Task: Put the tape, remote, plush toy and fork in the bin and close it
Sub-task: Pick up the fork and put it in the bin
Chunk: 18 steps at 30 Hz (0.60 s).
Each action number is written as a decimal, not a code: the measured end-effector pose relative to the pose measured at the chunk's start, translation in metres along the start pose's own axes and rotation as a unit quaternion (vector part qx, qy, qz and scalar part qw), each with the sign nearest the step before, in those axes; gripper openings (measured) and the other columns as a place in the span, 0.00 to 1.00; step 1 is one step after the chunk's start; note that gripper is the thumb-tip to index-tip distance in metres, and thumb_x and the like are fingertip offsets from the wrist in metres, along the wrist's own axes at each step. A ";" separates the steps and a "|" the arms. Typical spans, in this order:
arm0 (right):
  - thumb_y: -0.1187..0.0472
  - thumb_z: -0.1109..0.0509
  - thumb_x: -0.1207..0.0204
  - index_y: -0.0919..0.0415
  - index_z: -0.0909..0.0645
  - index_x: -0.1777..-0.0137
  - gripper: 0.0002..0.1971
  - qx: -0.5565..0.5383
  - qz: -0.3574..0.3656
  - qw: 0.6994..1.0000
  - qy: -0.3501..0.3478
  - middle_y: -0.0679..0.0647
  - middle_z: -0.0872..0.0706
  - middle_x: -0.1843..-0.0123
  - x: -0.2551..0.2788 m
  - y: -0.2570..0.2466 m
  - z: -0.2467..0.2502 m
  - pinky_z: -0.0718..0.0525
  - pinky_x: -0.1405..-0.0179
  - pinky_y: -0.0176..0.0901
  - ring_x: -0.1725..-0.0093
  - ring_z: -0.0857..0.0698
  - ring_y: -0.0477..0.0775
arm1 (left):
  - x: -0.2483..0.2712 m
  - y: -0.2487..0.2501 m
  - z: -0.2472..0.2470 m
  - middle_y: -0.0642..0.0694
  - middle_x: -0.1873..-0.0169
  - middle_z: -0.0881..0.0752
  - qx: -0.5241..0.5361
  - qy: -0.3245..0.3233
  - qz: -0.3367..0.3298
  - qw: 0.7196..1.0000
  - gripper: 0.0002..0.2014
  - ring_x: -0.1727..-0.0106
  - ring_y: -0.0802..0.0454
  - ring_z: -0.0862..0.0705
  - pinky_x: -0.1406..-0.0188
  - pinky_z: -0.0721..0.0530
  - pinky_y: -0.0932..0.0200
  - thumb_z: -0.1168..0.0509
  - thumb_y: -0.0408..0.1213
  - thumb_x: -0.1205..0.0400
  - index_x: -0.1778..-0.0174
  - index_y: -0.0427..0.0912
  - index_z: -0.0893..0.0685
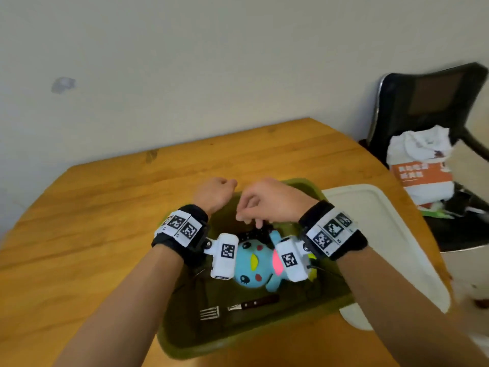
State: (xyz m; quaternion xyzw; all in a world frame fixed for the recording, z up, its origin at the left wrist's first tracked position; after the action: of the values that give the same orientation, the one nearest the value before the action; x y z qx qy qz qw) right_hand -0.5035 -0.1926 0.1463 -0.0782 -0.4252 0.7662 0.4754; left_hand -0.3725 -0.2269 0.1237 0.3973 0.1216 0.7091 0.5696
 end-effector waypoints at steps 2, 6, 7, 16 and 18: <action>0.54 0.25 0.20 0.58 0.12 0.52 0.07 -0.059 -0.007 0.995 0.079 0.51 0.06 0.61 0.023 0.020 0.039 0.19 0.77 0.36 0.65 0.07 0.54 | 0.000 0.024 -0.019 0.48 0.60 0.19 -0.015 -0.026 -0.017 0.999 0.13 0.61 0.50 0.23 0.62 0.29 0.58 0.44 0.47 0.14 0.53 0.47 0.17; 0.56 0.27 0.19 0.61 0.13 0.54 0.08 -0.131 -0.064 0.958 0.245 0.54 0.07 0.63 0.071 0.078 0.106 0.19 0.72 0.43 0.68 0.10 0.55 | -0.004 0.055 -0.055 0.43 0.47 0.17 -0.018 -0.065 -0.044 0.997 0.16 0.47 0.45 0.19 0.45 0.26 0.55 0.44 0.47 0.12 0.42 0.43 0.15; 0.57 0.28 0.18 0.63 0.14 0.53 0.09 -0.145 -0.082 0.946 0.280 0.55 0.07 0.64 0.083 0.098 0.118 0.20 0.72 0.43 0.69 0.11 0.54 | -0.005 0.059 -0.063 0.43 0.44 0.15 -0.024 -0.070 -0.047 0.996 0.18 0.43 0.44 0.17 0.41 0.24 0.54 0.45 0.47 0.12 0.37 0.41 0.15; 0.56 0.25 0.22 0.64 0.13 0.48 0.11 -0.017 -0.368 0.895 0.251 0.61 0.08 0.53 0.100 0.278 0.085 0.12 0.57 0.51 0.58 0.09 0.59 | -0.020 0.091 -0.112 0.50 0.55 0.09 -0.048 -0.078 -0.050 0.995 0.24 0.45 0.42 0.13 0.26 0.29 0.35 0.45 0.60 0.26 0.57 0.46 0.12; 0.53 0.23 0.25 0.66 0.14 0.46 0.16 0.056 -0.418 0.888 0.183 0.62 0.09 0.48 0.096 0.293 0.061 0.13 0.53 0.52 0.52 0.10 0.62 | -0.023 0.090 -0.116 0.49 0.54 0.09 -0.050 -0.082 -0.043 0.994 0.25 0.44 0.42 0.13 0.25 0.30 0.36 0.45 0.61 0.27 0.56 0.46 0.11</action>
State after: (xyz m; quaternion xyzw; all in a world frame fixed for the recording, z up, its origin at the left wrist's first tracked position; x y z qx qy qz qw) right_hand -0.7811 -0.2059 -0.0007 -0.0058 -0.2803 0.4913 0.8247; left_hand -0.5168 -0.2445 0.0942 0.4194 0.0555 0.6539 0.6272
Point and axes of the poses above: each hand's wrist, its own x-axis away from the middle knuckle, its own z-axis out of the back of the hand, y = z × x, the point moved 5 cm from there along -x, towards the middle knuckle
